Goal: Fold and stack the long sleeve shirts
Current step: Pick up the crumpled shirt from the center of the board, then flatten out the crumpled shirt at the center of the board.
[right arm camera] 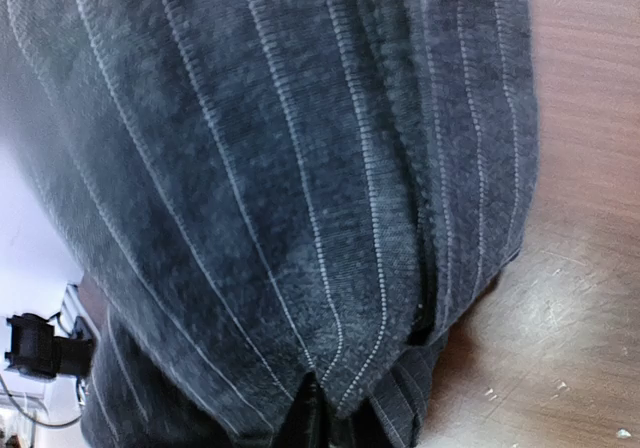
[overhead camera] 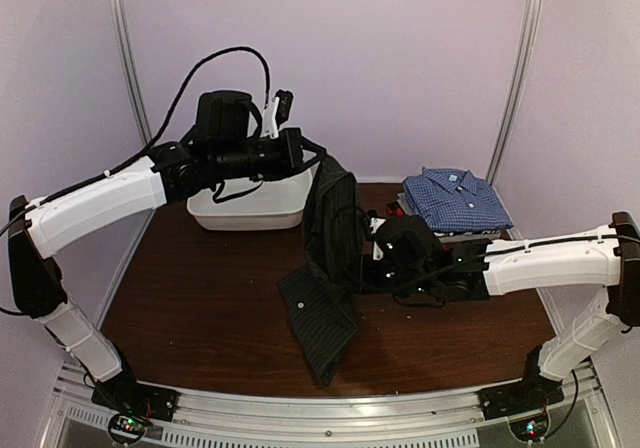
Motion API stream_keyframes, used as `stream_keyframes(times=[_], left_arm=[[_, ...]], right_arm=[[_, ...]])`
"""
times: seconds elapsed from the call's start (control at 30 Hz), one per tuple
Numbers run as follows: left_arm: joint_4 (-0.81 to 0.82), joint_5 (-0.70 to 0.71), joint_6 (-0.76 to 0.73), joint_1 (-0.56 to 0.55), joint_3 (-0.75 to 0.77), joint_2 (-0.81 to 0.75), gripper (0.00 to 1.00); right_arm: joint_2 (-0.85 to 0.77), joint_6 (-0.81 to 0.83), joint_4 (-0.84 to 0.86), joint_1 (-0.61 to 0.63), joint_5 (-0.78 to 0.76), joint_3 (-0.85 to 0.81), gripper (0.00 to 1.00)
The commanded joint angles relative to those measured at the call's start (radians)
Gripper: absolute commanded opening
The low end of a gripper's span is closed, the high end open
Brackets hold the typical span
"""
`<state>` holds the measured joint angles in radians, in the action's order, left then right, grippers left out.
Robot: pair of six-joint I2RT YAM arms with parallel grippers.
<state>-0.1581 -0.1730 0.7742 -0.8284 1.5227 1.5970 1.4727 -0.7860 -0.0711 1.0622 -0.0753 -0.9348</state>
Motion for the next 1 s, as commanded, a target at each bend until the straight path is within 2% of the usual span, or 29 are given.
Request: stream_keyframes(times=[0.0, 0.27, 0.43, 0.57, 0.77, 0.87, 0.97], left_arm=[[-0.005, 0.065, -0.082, -0.005, 0.054, -0.092, 0.0], [-0.134, 0.093, -0.31, -0.004, 0.129, -0.222, 0.0], [-0.2, 0.036, -0.465, -0.004, 0.201, -0.318, 0.0], [-0.21, -0.11, -0.53, -0.005, 0.245, -0.391, 0.0], [-0.194, -0.249, -0.564, -0.005, 0.292, -0.472, 0.0], [-0.169, -0.231, -0.555, -0.003, 0.295, -0.505, 0.0], [-0.164, -0.12, -0.531, -0.004, 0.297, -0.513, 0.0]], right_arm=[[-0.069, 0.061, -0.092, -0.06, -0.1, -0.072, 0.0], [-0.163, 0.325, -0.346, -0.116, -0.427, -0.307, 0.0], [-0.226, 0.537, -0.349, -0.131, -0.549, -0.457, 0.0], [-0.277, 0.705, -0.288, -0.132, -0.538, -0.567, 0.0], [-0.33, 0.833, -0.233, -0.131, -0.446, -0.726, 0.0], [-0.33, 0.848, -0.236, -0.131, -0.392, -0.812, 0.0], [-0.293, 0.854, -0.267, -0.131, -0.352, -0.903, 0.0]])
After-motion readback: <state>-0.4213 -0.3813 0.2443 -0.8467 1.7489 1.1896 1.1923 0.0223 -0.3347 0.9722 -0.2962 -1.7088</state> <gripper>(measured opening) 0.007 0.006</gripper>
